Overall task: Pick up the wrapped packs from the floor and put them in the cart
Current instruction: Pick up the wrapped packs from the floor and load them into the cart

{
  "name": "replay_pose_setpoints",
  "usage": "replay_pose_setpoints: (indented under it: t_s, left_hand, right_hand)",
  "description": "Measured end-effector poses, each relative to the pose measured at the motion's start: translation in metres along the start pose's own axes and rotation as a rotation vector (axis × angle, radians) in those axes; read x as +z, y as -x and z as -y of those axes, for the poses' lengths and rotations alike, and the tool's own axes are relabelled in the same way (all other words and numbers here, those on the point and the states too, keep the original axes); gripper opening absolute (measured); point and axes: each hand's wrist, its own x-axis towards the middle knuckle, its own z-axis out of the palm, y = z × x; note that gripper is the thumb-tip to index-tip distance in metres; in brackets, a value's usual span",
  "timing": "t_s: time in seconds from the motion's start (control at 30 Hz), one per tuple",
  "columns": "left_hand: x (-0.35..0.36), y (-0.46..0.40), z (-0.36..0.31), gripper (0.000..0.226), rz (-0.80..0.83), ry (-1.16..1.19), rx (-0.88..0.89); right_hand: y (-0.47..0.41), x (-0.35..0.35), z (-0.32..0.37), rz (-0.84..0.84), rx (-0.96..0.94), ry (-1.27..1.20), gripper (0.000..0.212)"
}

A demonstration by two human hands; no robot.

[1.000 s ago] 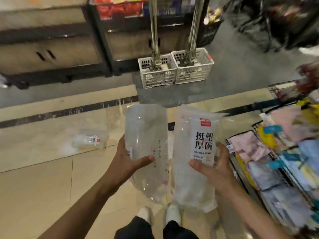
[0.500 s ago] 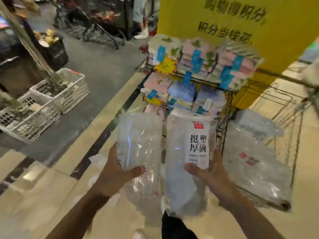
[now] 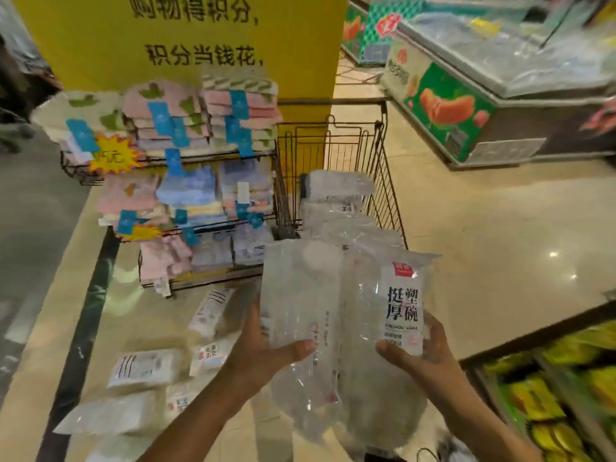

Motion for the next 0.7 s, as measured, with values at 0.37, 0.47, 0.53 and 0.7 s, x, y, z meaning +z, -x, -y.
replay_pose_setpoints:
  t_s: [0.37,0.47,0.53,0.7]
  left_hand:
    - [0.162,-0.091,-0.033,0.12,-0.111,-0.021,-0.093]
    - [0.201,-0.118,-0.05,0.117,-0.179,-0.013,-0.095]
    - [0.22,-0.134,-0.059,0.121,-0.232,-0.006,-0.105]
    - [0.244,-0.168,-0.075,0.122,-0.364,0.06,-0.116]
  right_hand:
    - [-0.13,-0.15,0.014,0.085,-0.008,0.059,0.101]
    - [-0.174,-0.188,0.035,0.161,-0.039,0.107,0.112]
    - [-0.205,-0.205,0.051,0.211,-0.051,0.114,0.111]
    - [-0.279,-0.216,0.086,0.351,-0.084,0.155,0.108]
